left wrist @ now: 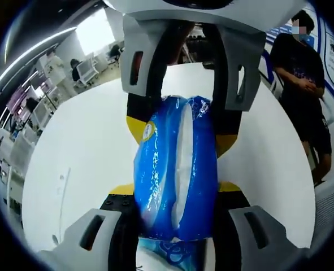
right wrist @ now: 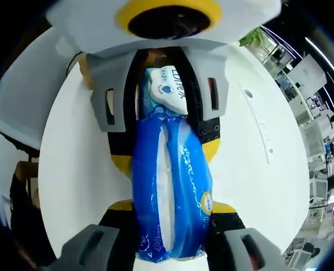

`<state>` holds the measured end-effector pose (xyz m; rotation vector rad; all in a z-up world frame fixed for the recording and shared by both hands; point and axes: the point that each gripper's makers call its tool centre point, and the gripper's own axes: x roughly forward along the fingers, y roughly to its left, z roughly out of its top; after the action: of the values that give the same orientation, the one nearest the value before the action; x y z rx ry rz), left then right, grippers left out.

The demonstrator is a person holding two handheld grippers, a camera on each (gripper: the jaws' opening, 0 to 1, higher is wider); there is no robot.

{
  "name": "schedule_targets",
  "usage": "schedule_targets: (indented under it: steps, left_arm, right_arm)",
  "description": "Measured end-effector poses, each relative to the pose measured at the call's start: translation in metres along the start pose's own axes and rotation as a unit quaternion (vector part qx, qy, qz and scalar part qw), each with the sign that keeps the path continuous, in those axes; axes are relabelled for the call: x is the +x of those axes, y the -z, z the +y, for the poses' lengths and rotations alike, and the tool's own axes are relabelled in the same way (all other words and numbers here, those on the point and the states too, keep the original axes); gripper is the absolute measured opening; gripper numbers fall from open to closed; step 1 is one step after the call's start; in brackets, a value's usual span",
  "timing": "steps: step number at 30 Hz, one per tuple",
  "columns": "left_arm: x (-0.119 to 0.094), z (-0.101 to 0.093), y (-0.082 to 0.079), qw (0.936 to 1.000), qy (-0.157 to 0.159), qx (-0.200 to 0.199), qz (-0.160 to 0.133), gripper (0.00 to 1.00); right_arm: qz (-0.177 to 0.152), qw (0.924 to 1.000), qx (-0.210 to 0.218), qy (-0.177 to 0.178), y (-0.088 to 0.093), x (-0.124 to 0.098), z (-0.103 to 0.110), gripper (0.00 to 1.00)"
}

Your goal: Operate the shoe box by opening the lid, removing the specified soft item, and placing it in the target area until the item is outside and the box remains undamaged.

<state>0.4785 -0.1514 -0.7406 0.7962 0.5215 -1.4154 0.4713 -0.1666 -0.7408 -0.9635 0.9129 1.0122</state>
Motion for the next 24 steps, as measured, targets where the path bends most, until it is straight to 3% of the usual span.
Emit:
schedule_targets:
  steps: [24]
  left_arm:
    - [0.02,0.009,0.018,0.9994,-0.002,-0.03,0.014,0.51]
  right_arm:
    - [0.004,0.9998,-0.014,-0.013,0.004,0.023,-0.004,0.48]
